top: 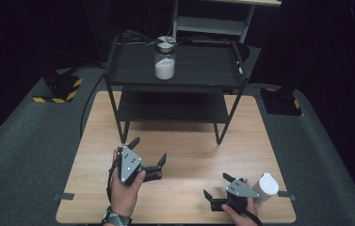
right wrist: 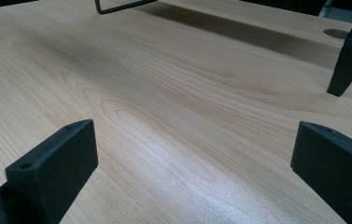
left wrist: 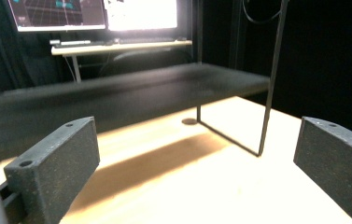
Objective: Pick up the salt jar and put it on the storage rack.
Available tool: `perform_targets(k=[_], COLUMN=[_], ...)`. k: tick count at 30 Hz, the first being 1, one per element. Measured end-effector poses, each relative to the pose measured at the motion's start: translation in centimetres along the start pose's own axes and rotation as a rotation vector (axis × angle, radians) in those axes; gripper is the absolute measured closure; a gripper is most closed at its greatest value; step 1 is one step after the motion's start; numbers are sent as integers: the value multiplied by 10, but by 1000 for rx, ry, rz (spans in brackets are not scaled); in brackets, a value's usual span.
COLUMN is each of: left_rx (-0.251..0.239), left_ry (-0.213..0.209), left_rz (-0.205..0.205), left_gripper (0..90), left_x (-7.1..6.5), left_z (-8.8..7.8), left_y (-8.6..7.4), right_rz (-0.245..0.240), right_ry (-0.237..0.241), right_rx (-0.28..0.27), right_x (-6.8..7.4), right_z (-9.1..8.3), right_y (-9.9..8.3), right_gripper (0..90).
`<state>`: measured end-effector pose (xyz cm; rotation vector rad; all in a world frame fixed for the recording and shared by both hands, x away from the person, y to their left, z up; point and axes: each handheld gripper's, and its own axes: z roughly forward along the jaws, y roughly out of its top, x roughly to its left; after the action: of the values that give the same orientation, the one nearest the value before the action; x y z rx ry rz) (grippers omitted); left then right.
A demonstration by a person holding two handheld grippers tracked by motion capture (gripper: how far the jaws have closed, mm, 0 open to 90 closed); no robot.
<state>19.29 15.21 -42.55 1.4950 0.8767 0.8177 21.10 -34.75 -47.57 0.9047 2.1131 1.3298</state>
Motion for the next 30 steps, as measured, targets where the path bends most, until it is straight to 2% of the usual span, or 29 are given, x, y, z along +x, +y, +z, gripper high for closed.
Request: perform_targets(k=[6,8,14,17,20,21,24,27,30], left_rx=[76,106,184,218,233,249,281,271,284], left_ry=[-7,-7,-24,-31,-39,-43,-38,-55,-47], left_rz=[-4,-26,-39,-19,-25,-13,2,15,44], left_gripper=[4,4,4,4,4,4,5,4,4], left_x=[1,1,1,0,0,1,-2,1,-4], left_z=[-4,-6,-7,-7,-8,-9,-8,-9,-8], left_y=[-24,-32,-50,-57,-63,-66,-66,-68,-66], right_rz=[-3,-3,-6,-4,-5,-6,-15,-34,-52], right_ry=[0,0,1,0,-1,0,-4,-8,-2], right_rx=[1,0,1,3,4,4,8,10,13], right_x=[0,1,1,1,1,1,2,5,7], right_z=[0,0,0,0,0,0,1,1,2], right_y=[0,0,0,1,1,1,2,2,3], right_gripper=[4,4,4,4,4,4,4,5,5])
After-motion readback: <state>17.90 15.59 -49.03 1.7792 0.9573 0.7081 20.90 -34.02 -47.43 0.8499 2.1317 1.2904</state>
